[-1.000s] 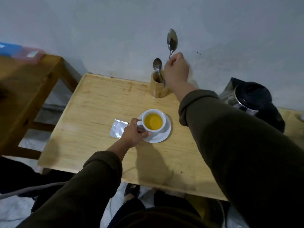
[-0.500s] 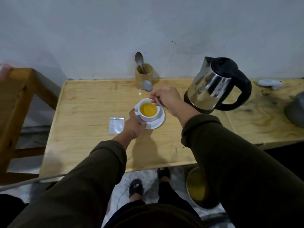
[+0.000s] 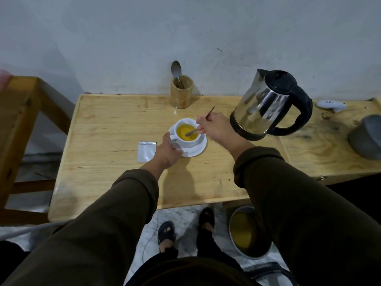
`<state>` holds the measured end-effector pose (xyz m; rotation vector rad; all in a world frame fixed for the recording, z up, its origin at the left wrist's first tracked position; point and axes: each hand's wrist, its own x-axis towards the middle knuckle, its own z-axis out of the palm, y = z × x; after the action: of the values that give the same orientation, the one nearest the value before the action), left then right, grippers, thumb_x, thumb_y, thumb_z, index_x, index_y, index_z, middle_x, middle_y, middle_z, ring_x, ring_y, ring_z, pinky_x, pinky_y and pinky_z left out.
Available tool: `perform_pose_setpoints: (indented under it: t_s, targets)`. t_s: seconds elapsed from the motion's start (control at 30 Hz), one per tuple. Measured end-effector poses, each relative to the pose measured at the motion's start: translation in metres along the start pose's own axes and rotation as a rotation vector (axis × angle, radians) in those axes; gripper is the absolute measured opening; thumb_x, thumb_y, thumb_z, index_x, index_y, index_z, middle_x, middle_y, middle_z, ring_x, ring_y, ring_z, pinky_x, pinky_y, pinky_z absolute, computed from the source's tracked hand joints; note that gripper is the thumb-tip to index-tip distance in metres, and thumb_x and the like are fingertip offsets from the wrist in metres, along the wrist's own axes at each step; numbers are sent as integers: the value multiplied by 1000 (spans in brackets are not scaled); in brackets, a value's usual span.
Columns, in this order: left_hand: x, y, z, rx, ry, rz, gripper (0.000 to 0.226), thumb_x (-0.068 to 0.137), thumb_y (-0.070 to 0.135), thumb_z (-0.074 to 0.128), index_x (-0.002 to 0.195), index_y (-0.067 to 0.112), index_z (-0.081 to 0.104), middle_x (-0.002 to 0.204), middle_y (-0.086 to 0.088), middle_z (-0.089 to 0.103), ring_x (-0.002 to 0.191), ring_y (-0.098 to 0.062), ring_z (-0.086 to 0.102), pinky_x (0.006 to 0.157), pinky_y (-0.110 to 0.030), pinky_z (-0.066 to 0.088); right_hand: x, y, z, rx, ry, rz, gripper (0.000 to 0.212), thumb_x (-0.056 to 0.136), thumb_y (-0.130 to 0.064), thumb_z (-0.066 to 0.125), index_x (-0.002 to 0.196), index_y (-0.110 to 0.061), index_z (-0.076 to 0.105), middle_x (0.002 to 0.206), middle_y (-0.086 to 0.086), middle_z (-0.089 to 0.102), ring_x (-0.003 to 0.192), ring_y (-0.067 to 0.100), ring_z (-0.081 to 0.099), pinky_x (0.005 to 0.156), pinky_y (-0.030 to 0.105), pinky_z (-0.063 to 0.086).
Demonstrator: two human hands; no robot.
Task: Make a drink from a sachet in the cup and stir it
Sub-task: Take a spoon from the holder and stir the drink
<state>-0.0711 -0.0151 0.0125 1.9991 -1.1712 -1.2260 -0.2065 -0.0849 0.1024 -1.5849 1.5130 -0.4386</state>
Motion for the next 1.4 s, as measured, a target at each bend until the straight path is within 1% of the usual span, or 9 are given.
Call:
perform_pose_setpoints:
  t_s: [0.17,0.27,0.4,0.53,0.73,0.9,1.07,1.23,1.4]
  targets:
    - [-2,3,-1,-3,4,1,78,90,15,56,150,13,7,134,-16,53,120,-32,55,88,-29,41,8,2,9,-219,22,-50,45,98,-26,32,100,2,66,98,19,71,95,31,65,89,39,51]
    - [-4,3,0,1,12,2,76,90,14,55,150,13,9,132,-16,55,119,-31,55,86,-28,39,12,4,14,-289,39,-92,38,98,-23,35,100,-1,66,101,16,70,96,29,63,78,29,47]
    - [-4,2,1,15,26,-24,77,89,17,56,150,15,8,130,-17,56,117,-32,56,94,-36,44,19,6,18,-330,6,-128,27,94,-18,44,101,-10,69,107,11,69,100,24,62,80,25,45]
    - [-6,4,1,26,30,-29,77,90,16,55,150,15,8,131,-14,56,118,-30,56,96,-35,43,26,9,21,-352,7,-154,24,94,-20,48,100,-16,70,107,7,70,100,22,62,78,23,43]
    - [-5,4,2,41,48,-29,77,90,15,56,151,12,8,128,-14,59,118,-29,57,90,-29,41,29,9,24,-357,-34,-168,36,98,-31,43,106,-8,68,104,13,69,94,24,59,74,26,38]
    - [-7,6,3,6,58,-39,75,90,14,55,150,16,11,127,-14,59,116,-28,57,85,-24,37,32,12,21,-335,-67,-155,40,97,-34,45,92,-3,70,95,14,72,91,26,62,73,28,39]
    - [-6,5,4,1,67,-44,75,89,14,55,150,17,12,127,-15,60,117,-29,57,86,-26,39,34,17,13,-393,-95,-156,40,97,-36,43,90,-5,67,89,12,67,87,27,60,70,29,37]
    - [-7,6,4,8,72,-36,75,89,13,55,150,16,12,128,-15,59,118,-30,57,85,-25,37,33,15,9,-372,-53,-176,32,96,-30,47,106,-8,68,106,12,68,100,26,60,81,32,44]
    - [-6,7,5,14,71,-40,75,89,13,56,150,15,12,131,-15,57,118,-30,56,84,-26,37,31,12,14,-421,-16,-210,29,96,-30,48,108,-18,71,116,5,68,107,24,60,87,32,46]
